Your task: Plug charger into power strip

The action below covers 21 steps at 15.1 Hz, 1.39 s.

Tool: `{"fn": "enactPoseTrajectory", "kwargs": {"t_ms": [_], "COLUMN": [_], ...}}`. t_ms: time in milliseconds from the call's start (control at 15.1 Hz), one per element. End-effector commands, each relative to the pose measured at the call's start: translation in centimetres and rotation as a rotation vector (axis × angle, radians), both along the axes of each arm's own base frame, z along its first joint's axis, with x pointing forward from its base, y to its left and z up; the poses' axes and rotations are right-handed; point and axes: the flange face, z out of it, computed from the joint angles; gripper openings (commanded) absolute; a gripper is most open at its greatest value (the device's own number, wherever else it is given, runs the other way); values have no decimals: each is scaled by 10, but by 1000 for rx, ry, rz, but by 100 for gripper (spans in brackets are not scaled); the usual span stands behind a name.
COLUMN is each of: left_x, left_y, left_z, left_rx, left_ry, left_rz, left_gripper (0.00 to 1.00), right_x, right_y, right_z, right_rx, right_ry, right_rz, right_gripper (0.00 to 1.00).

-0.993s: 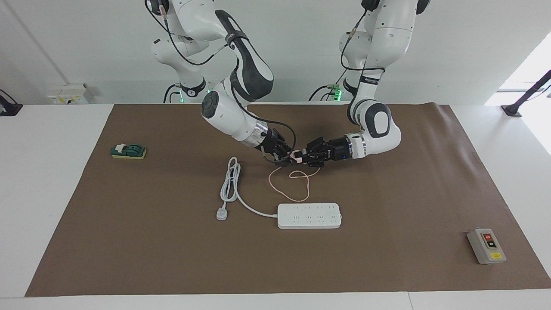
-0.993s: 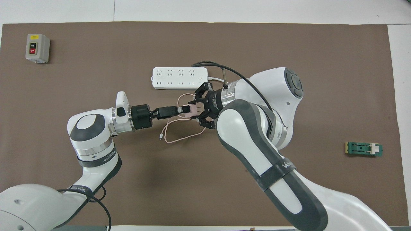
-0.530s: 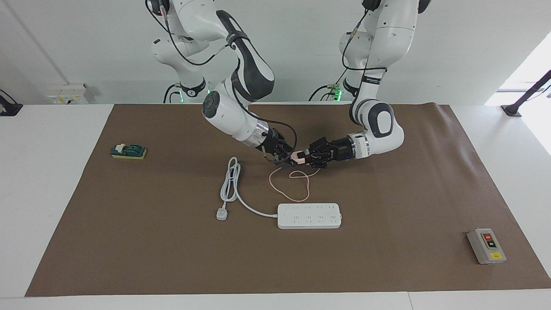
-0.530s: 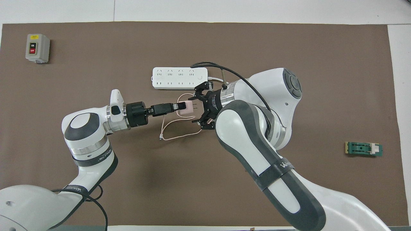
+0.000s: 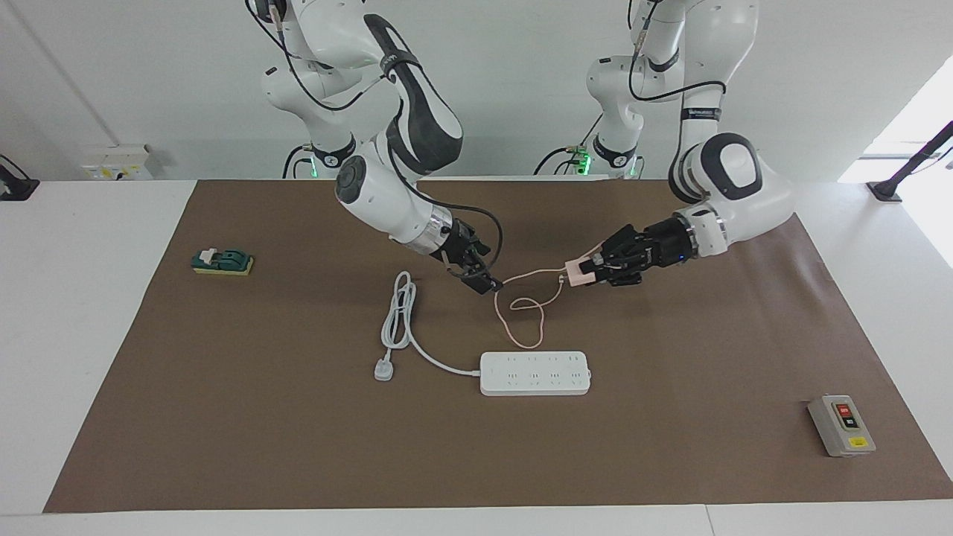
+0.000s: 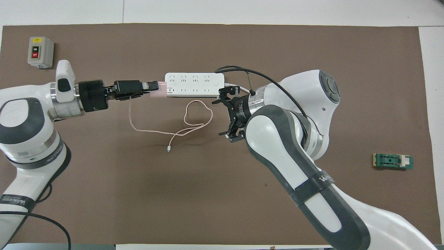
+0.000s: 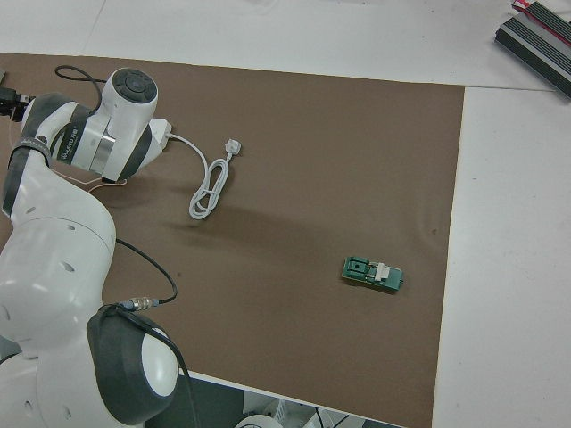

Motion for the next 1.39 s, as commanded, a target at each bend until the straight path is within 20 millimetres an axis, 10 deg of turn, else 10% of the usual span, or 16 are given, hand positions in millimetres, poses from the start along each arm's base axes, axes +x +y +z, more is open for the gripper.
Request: {"fn": "enactPoseTrajectory", "kwargs": {"t_ms": [0,397,993,1325], "left_x": [10,16,-3,-4], "left_y": [44,136,208,207], "left_z": [52,113,168,177], "left_rx": [149,502,881,1001], "left_ry": [73,263,269,334], "left_rz": [4,14,104,196], "left_gripper": [0,0,0,0], "right_x": [-2,7,13,-5], "right_y": [-48,-114,-187,-246], "right_z": [32,58,128,172], "right_rx": [0,-138,-320,-436], "right_ry": [-19,-71,-291,-395], "right_rz": [-4,8,241,446], "right_gripper": [100,100,100,100]}}
